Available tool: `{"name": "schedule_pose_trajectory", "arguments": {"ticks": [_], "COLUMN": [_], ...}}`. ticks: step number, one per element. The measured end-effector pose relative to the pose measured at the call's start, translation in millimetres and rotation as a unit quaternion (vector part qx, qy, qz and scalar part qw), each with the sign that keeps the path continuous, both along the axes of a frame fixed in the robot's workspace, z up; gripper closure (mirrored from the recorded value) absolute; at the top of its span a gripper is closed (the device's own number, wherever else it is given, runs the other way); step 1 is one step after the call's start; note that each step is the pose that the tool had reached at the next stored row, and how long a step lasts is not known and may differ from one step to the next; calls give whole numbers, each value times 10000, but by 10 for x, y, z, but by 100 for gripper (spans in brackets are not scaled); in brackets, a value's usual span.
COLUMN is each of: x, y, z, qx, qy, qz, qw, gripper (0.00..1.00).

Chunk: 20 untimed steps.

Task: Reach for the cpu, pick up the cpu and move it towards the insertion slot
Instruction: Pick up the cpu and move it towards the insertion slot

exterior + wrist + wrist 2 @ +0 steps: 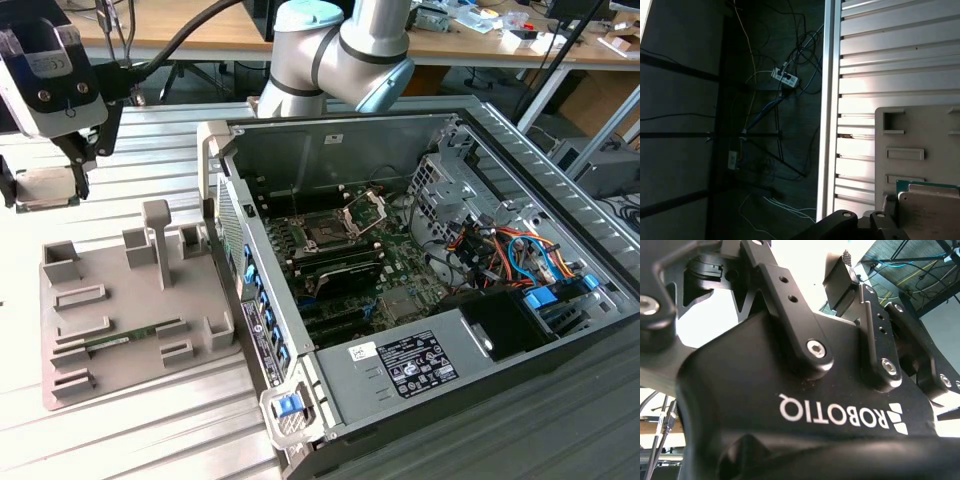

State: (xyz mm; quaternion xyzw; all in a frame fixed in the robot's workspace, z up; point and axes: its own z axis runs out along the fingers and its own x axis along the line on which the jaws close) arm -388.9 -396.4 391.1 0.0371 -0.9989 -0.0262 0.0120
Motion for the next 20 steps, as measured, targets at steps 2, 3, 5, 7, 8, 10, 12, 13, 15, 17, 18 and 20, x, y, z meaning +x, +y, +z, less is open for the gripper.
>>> {"name": "schedule_pose_trajectory", "arguments": {"ticks": [2,3,5,7,8,10,12,13,15,17,18,20], "x": [2,3,4,5,6,8,9,10,12,14,15,17], "y": [0,0,0,0,0,0,0,0,0,0,0,0], "z": [14,21,37,48,56,71,83,90,102,117,123,137], "qx": [0,0,0,0,0,0,0,0,0,0,0,0], "qy": [2,3,5,6,7,9,11,12,14,17,18,20], "qz": [0,0,0,0,0,0,0,0,0,0,0,0], "qw": [10000,10000,10000,10000,10000,10000,10000,10000,10000,10000,10000,10000], "gripper": [45,45,45,45,45,45,45,45,45,45,45,45]}}
